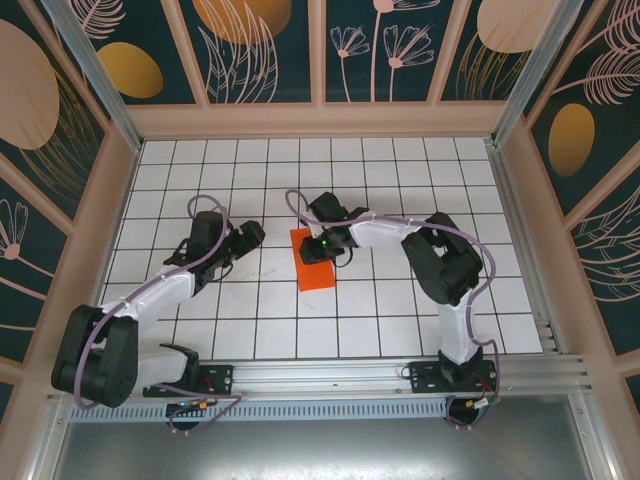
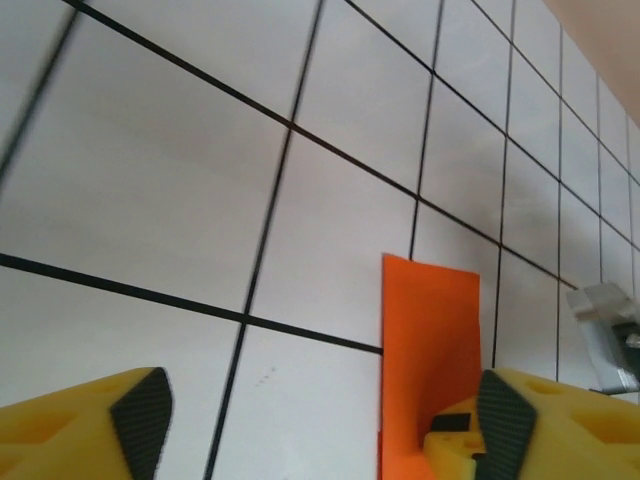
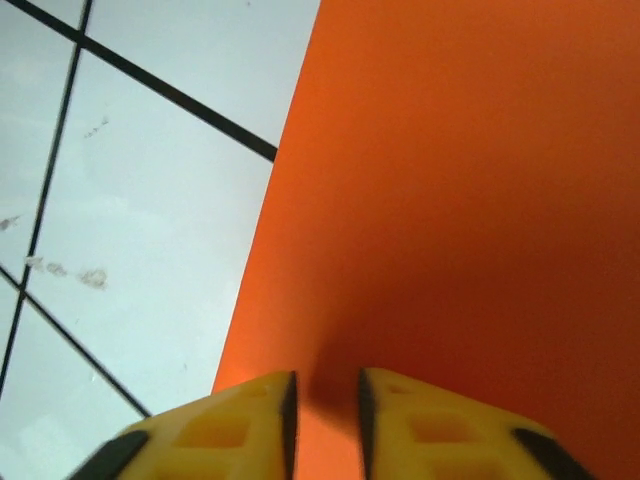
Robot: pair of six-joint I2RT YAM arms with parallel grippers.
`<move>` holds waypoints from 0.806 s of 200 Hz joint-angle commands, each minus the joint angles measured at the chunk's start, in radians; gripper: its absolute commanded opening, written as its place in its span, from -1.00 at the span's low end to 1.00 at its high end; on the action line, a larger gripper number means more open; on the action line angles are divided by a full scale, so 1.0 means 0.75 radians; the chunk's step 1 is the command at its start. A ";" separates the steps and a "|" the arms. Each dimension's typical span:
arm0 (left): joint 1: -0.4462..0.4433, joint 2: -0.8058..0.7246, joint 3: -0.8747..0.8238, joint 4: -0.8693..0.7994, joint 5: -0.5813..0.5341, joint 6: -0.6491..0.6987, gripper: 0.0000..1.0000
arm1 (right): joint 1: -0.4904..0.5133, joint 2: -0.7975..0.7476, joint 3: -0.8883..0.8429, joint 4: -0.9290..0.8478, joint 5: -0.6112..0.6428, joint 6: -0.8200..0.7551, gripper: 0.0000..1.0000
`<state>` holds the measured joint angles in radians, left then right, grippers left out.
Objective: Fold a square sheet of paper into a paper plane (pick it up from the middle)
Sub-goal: Move the paper to the center of the table, then third fold the triangle at the center of the table.
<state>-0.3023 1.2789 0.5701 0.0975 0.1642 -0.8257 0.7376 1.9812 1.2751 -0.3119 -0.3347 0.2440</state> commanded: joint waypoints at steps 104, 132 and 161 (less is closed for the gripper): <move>-0.310 0.470 0.227 0.337 0.182 -0.112 -0.57 | -0.300 -0.595 -0.608 0.266 -0.191 0.510 0.10; -0.318 0.565 0.260 0.334 0.195 -0.120 -0.73 | -0.298 -0.574 -0.650 0.310 -0.245 0.565 0.10; -0.325 0.646 0.274 0.275 0.138 -0.102 -0.81 | -0.288 -0.560 -0.660 0.313 -0.259 0.596 0.08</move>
<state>-0.5381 1.7195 0.7509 0.3283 0.3000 -0.9112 0.5106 1.5455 0.7898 -0.1081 -0.4892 0.6434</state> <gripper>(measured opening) 0.103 0.544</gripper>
